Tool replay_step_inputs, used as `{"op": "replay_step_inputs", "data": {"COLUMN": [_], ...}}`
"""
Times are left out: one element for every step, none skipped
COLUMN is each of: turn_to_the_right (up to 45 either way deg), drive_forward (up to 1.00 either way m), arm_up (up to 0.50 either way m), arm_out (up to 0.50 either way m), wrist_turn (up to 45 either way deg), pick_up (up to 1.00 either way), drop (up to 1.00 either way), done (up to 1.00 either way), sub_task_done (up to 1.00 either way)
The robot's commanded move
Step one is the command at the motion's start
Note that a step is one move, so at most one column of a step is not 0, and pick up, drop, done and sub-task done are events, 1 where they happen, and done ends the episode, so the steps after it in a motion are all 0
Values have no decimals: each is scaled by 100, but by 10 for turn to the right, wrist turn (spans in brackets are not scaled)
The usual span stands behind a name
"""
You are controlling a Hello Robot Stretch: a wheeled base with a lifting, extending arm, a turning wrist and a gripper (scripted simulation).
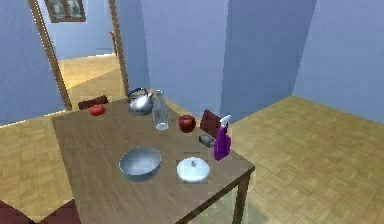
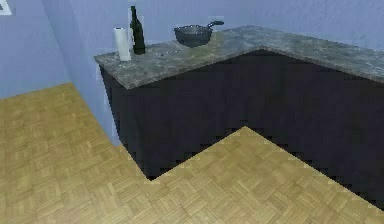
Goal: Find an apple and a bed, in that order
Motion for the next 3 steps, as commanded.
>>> {"op": "replay_step_inputs", "data": {"turn_to_the_right": [-450, -450, -450], "drive_forward": [0, 0, 0], "arm_up": [0, 0, 0], "arm_out": [0, 0, 0], "wrist_turn": [0, 0, 0], "pick_up": [0, 0, 0], "drop": [0, 0, 0], "done": [0, 0, 0], "sub_task_done": [0, 0, 0]}}
